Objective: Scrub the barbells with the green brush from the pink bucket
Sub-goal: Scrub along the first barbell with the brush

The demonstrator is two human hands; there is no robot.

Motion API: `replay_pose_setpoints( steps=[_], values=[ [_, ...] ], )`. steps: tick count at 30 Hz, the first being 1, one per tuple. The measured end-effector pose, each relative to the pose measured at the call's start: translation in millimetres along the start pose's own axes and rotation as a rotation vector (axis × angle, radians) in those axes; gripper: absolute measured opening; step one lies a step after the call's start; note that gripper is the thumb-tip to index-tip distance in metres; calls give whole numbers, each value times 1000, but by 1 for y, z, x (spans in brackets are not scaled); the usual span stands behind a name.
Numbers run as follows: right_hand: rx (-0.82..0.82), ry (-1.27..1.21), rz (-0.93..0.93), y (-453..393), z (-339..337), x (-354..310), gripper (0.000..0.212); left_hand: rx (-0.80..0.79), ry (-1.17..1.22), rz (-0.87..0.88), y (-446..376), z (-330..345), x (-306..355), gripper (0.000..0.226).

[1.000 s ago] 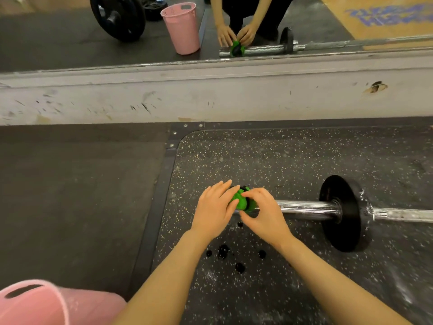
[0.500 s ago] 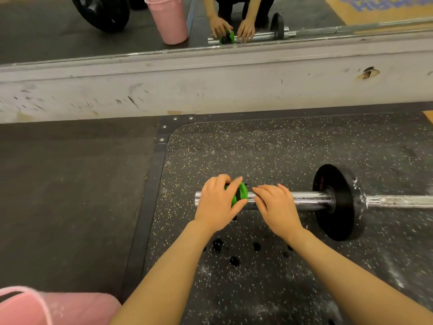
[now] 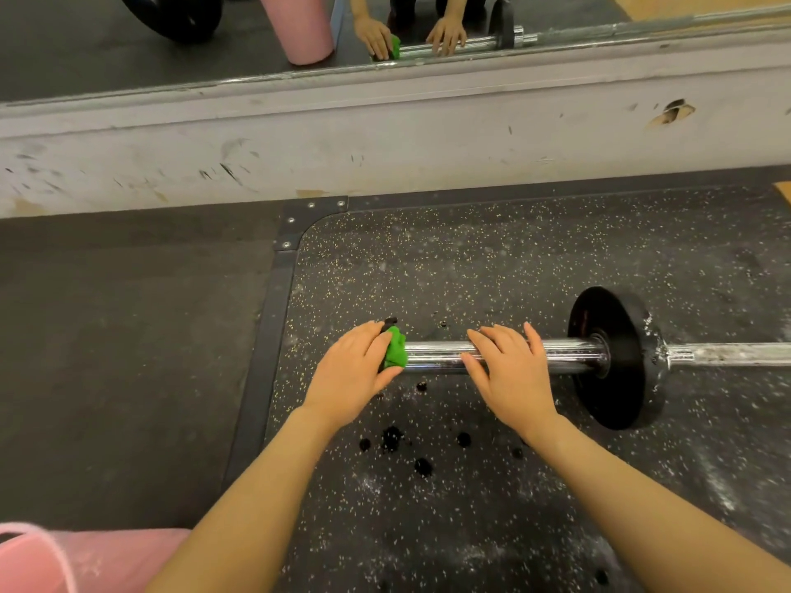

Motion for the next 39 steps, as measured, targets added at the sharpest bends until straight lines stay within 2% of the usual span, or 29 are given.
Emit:
replay_pose_setpoints(
  steps=[6,10,14,18,23,30,35,39],
  values=[
    [-6,11,8,-1,1,0,48,42,40,23,-18,8,35,57],
    [9,6,5,-2,2,1,48,78,33,25,-28,15,48,51],
    [18,5,3,-2,2,1,47,115,26,34,-21,17,39,47],
    [20,-20,-3,-3,2,2,46,185,40,-26,-1,17,12,43],
    [18,-29,-7,-3,2,2,47,189,45,-85,3,19,7,45],
    [4,-7,-9,-5,3,3,47,179,40,43,-22,24,59,47],
    [23,-14,-18,-5,1,2,46,181,26,79,-14,26,43,47],
    [22,-31,-23,-6,1,3,45,222,37,6,2,25,17,49]
  ],
)
Point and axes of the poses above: each hand's wrist, its own y-axis away from the middle knuckle, its own z-axis out of the palm, x = y × z, the point moved 2 cm from there along -y, towards the middle knuckle, and after that the axes turned 9 degrees about -x, right-handed, at the moved point
